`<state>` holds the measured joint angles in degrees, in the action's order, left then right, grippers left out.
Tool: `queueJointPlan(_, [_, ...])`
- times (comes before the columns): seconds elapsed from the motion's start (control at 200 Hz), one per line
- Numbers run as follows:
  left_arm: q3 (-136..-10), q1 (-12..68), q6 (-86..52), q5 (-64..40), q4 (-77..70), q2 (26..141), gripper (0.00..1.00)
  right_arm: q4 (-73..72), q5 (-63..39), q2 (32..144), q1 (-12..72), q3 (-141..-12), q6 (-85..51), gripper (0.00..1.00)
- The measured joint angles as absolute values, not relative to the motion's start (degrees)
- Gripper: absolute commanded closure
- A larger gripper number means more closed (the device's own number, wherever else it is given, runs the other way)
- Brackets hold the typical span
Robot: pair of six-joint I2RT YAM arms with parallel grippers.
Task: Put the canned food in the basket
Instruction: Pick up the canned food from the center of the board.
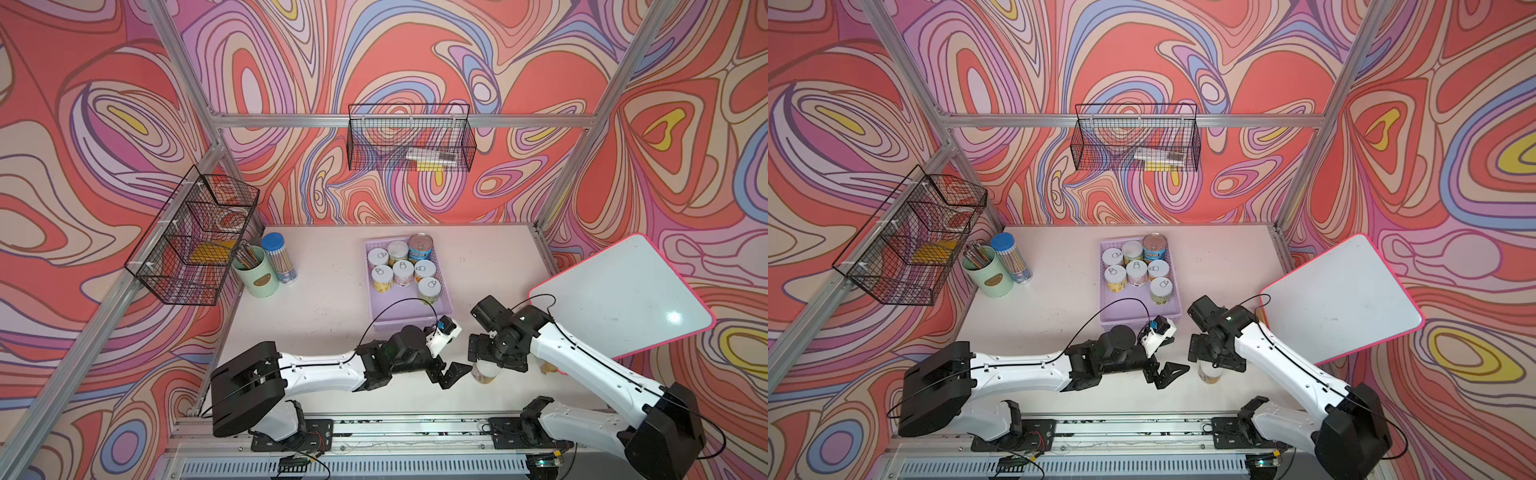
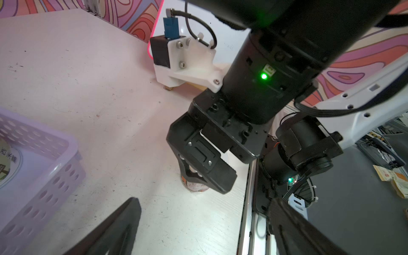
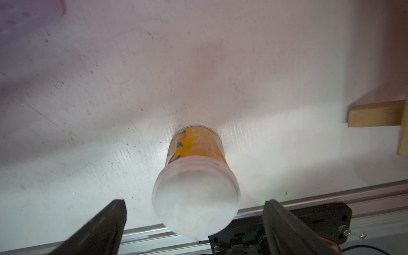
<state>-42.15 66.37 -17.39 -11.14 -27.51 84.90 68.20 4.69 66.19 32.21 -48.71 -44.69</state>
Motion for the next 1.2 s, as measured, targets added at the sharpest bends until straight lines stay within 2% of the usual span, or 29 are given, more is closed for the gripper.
queueJointPlan(0.085, [-42.2,66.4,-17.4,-11.1,-27.5,84.9,0.04,68.0,4.2,66.2,32.2,-48.2,-44.7,0.02])
queueJointPlan(0.391, [-42.2,66.4,-17.6,-10.7,-27.5,84.9,0.03,65.8,2.4,66.2,31.8,-45.1,-45.3,0.16])
queueJointPlan(1.202, [-42.2,66.4,-17.8,-10.7,-27.5,84.9,0.03,62.1,1.9,66.0,30.1,-42.7,-45.7,0.30])
